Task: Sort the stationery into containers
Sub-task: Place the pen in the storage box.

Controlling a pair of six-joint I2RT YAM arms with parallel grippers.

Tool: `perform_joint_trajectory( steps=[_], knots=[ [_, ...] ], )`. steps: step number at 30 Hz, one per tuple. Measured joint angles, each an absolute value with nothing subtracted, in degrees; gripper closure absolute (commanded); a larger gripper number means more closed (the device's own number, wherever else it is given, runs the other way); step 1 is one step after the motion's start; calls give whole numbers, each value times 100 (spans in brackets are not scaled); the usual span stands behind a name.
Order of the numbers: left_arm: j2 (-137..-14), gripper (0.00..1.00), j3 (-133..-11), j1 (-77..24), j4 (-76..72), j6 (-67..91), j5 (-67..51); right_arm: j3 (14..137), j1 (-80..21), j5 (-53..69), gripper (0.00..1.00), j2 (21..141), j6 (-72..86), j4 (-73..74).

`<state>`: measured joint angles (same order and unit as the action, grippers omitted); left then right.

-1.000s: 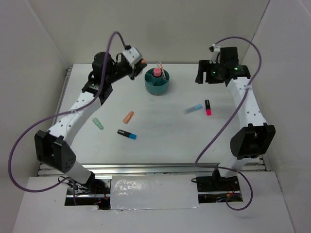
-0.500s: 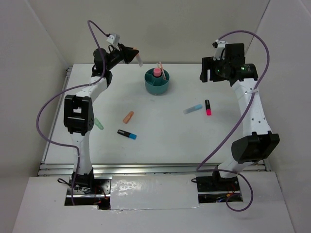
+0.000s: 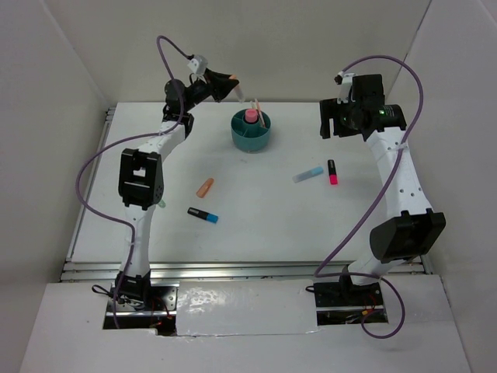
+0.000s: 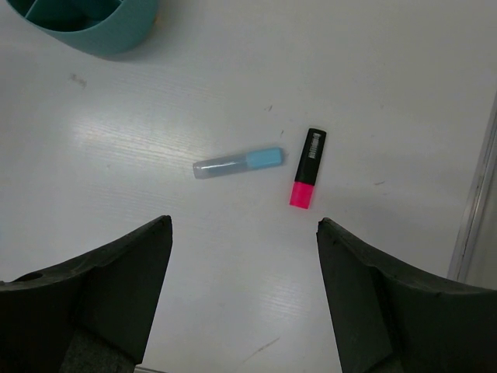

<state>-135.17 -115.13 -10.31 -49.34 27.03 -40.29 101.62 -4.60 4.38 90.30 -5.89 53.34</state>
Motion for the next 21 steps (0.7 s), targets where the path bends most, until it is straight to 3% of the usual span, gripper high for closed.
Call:
perform_joint_trajectory(
  steps=[21],
  knots=[
    [-14617, 99, -12462, -1083, -4235, 2112, -4121, 9854, -464, 340, 18, 9030, -611, 5341]
  ],
)
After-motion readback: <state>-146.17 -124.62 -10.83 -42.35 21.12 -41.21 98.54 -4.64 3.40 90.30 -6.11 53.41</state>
